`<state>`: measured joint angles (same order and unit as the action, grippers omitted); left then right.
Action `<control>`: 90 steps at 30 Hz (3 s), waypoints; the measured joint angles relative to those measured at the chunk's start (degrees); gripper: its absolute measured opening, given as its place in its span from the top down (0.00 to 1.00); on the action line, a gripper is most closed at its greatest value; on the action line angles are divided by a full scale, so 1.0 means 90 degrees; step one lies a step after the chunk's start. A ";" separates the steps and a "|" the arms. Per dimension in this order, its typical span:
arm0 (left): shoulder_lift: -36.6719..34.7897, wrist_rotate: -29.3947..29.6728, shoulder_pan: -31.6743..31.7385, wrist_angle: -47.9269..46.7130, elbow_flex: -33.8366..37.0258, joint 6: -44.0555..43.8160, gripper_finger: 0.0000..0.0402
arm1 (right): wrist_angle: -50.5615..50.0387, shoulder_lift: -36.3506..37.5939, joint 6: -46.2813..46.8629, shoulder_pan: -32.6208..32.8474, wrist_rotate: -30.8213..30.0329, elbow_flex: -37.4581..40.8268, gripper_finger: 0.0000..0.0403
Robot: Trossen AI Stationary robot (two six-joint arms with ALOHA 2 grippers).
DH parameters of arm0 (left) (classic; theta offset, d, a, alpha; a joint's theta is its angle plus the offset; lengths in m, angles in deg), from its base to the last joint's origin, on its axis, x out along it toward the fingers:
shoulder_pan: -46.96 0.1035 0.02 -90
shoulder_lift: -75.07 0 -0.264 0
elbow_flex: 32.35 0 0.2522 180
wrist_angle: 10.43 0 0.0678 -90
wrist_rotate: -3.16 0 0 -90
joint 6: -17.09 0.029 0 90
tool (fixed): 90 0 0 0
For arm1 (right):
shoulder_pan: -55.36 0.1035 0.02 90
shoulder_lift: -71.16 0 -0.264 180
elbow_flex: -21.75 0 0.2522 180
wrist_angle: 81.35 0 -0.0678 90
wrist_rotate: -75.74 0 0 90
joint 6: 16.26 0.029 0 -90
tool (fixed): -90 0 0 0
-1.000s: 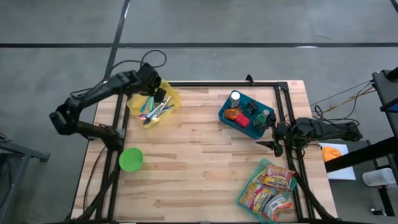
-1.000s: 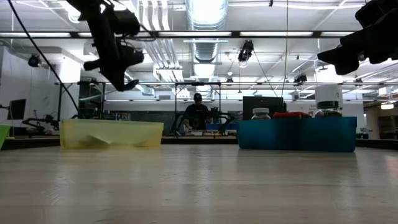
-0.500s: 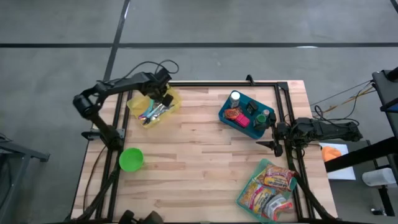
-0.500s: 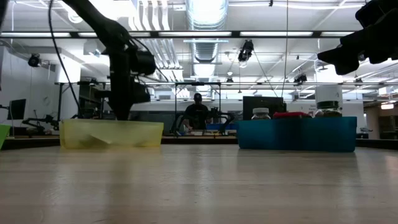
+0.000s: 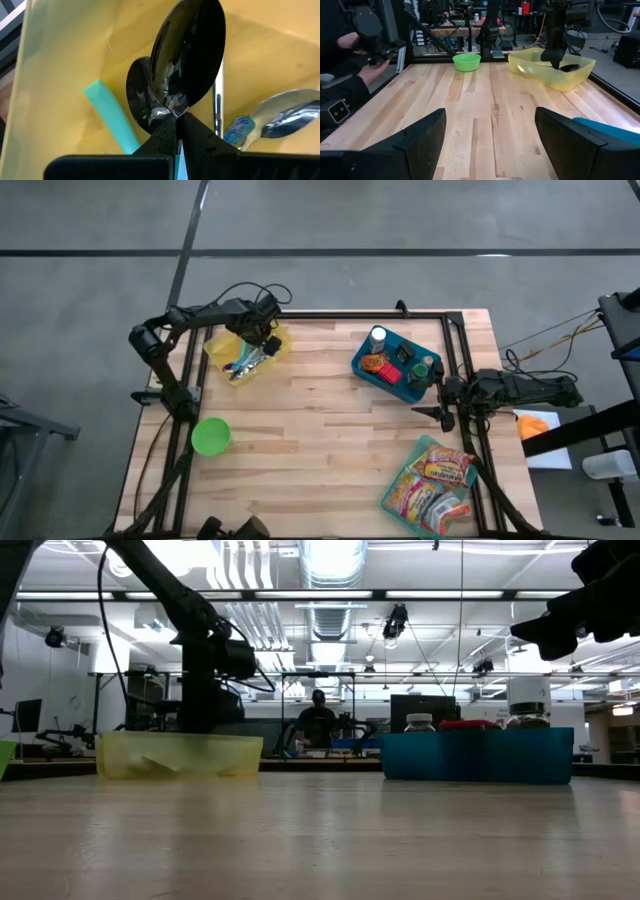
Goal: Pick & Place Food Item
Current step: Put the dark blue spoon into the yellow bin, then return to Home Position
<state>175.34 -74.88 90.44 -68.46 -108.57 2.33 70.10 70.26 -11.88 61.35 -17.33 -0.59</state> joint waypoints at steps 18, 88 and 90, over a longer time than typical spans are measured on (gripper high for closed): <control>-0.0042 -0.0386 0.0000 0.0160 0.0000 0.0131 0.58 | 0.0001 0.0000 -0.0004 0.0001 0.0001 -0.0001 0.25; -0.7553 -0.1705 -0.4549 0.6335 0.5248 0.2307 0.98 | 0.0000 0.0002 -0.0004 0.0001 0.0002 -0.0002 0.25; -0.7904 -0.1719 -0.4549 0.6328 0.5444 0.2307 0.98 | 0.0000 0.0002 0.0007 0.0000 0.0001 -0.0001 0.25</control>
<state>104.21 -90.35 49.51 -11.51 -59.58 23.09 70.10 70.28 -11.82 61.35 -17.32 -0.59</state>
